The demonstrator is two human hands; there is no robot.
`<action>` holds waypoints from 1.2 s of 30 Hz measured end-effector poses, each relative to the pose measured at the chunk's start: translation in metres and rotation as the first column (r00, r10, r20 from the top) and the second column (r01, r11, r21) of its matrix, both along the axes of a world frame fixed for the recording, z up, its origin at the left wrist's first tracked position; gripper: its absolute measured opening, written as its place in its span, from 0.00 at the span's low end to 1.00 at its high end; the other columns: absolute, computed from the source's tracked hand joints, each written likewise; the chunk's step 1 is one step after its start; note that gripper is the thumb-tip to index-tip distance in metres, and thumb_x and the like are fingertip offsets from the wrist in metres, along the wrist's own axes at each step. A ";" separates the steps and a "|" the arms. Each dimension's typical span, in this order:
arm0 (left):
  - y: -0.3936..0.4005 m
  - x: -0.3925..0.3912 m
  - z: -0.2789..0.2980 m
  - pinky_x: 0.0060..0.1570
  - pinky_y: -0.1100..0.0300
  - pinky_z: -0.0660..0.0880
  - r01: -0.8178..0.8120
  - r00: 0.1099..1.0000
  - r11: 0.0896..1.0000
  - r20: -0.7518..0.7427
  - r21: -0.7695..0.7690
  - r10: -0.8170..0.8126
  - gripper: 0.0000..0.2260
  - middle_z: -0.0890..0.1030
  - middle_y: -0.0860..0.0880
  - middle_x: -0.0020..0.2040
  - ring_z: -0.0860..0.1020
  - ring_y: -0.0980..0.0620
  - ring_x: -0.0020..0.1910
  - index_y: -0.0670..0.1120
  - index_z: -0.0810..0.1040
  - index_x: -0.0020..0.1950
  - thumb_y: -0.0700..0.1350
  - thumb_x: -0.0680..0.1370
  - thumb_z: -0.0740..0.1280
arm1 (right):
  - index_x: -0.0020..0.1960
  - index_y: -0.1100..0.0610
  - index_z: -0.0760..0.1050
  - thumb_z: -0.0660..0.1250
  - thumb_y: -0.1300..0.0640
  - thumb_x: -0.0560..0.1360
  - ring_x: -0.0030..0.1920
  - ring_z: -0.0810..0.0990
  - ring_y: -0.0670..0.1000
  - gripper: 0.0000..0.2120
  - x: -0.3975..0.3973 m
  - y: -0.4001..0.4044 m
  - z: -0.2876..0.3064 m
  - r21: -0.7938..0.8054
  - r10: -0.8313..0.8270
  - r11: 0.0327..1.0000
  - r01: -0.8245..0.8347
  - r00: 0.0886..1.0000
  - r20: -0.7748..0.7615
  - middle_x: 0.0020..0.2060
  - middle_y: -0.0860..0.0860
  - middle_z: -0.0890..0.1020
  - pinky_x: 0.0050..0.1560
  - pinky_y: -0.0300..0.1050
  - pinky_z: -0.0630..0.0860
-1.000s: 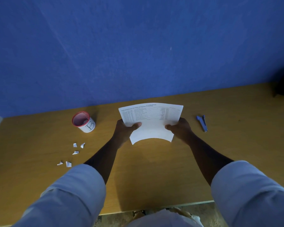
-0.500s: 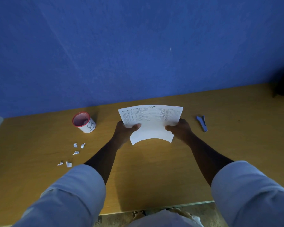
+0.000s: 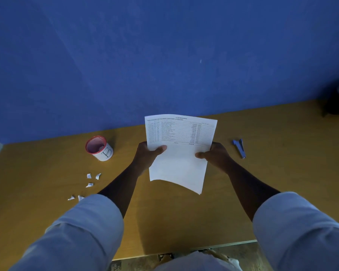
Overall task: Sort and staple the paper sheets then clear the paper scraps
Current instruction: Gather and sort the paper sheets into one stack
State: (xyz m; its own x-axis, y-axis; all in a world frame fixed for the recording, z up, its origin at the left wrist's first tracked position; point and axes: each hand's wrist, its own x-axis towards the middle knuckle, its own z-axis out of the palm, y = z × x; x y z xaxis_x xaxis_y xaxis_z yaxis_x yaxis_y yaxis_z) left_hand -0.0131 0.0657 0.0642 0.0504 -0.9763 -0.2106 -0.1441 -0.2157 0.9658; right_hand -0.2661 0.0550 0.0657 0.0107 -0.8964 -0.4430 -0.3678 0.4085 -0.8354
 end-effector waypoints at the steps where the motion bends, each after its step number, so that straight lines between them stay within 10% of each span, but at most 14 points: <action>1: -0.001 0.000 -0.001 0.42 0.66 0.79 -0.002 1.000 1.000 0.002 0.007 0.002 0.15 0.83 0.53 0.54 0.82 0.53 0.51 0.47 0.80 0.60 0.42 0.74 0.75 | 0.62 0.59 0.76 0.77 0.61 0.69 0.57 0.79 0.55 0.23 -0.001 0.000 0.001 0.011 0.006 1.000 -0.006 1.000 0.004 0.57 0.51 0.80 0.52 0.46 0.76; 13: -0.009 -0.005 0.000 0.42 0.67 0.78 0.087 0.991 0.996 0.099 0.026 -0.090 0.15 0.81 0.56 0.55 0.81 0.56 0.51 0.51 0.78 0.60 0.42 0.75 0.74 | 0.57 0.54 0.76 0.77 0.64 0.68 0.52 0.80 0.54 0.20 -0.011 -0.001 0.001 0.174 0.024 0.984 -0.042 0.994 0.104 0.55 0.50 0.81 0.48 0.47 0.79; 29: -0.011 -0.015 -0.011 0.48 0.62 0.80 -0.041 0.997 0.999 -0.067 0.003 0.041 0.17 0.83 0.51 0.56 0.82 0.54 0.54 0.45 0.80 0.60 0.38 0.73 0.76 | 0.63 0.58 0.77 0.73 0.63 0.72 0.47 0.78 0.48 0.20 -0.010 -0.010 -0.004 -0.102 -0.089 0.991 0.090 0.996 0.014 0.59 0.52 0.81 0.42 0.35 0.74; 36: -0.005 -0.015 -0.008 0.44 0.65 0.80 -0.025 0.998 1.000 -0.057 -0.012 0.024 0.14 0.82 0.56 0.53 0.82 0.59 0.50 0.52 0.80 0.54 0.37 0.73 0.75 | 0.65 0.60 0.75 0.73 0.62 0.72 0.61 0.78 0.57 0.22 -0.009 -0.007 -0.006 -0.101 -0.055 0.994 0.050 0.997 -0.045 0.63 0.55 0.79 0.53 0.43 0.73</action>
State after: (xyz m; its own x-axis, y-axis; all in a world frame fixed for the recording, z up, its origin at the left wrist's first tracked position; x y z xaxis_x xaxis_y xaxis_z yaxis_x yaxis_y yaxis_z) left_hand -0.0285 0.0609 0.0557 0.0624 -0.9776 -0.2012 -0.0835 -0.2060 0.9750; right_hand -0.2747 0.0481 0.0601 -0.0564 -0.9350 -0.3501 -0.3881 0.3436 -0.8551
